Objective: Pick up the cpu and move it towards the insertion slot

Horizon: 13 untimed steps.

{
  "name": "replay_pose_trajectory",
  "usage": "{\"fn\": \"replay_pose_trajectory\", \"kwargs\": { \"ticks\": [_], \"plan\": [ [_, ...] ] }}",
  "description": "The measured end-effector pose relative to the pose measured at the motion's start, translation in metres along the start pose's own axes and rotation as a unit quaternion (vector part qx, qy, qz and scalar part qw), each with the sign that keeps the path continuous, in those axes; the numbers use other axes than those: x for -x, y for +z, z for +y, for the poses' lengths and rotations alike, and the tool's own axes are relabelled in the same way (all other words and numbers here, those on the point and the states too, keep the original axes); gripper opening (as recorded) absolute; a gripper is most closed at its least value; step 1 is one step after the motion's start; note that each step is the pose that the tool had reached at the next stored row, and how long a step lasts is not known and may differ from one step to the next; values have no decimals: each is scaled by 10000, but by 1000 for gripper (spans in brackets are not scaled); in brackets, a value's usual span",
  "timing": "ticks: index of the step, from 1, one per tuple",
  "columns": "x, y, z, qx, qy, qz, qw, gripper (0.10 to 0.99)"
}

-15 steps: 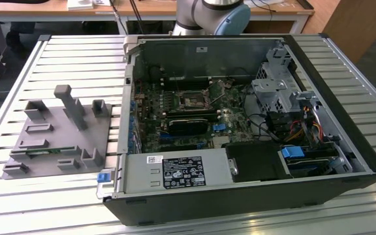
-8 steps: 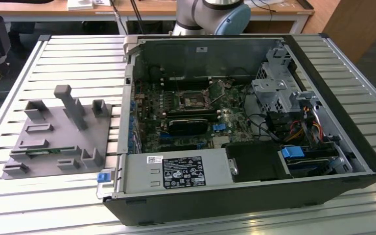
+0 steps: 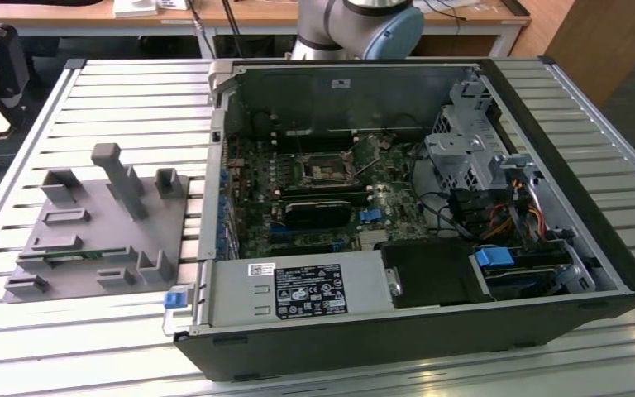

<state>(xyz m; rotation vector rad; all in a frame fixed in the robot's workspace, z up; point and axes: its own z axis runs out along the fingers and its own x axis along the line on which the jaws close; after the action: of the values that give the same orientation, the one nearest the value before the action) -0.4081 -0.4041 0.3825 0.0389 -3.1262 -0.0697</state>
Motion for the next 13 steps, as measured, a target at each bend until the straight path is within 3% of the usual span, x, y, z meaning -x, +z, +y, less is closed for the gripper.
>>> {"fn": "replay_pose_trajectory", "kwargs": {
  "ticks": [13],
  "plan": [
    [188, -3, -4, 0, -6, 0, 10000, 533]
  ]
}}
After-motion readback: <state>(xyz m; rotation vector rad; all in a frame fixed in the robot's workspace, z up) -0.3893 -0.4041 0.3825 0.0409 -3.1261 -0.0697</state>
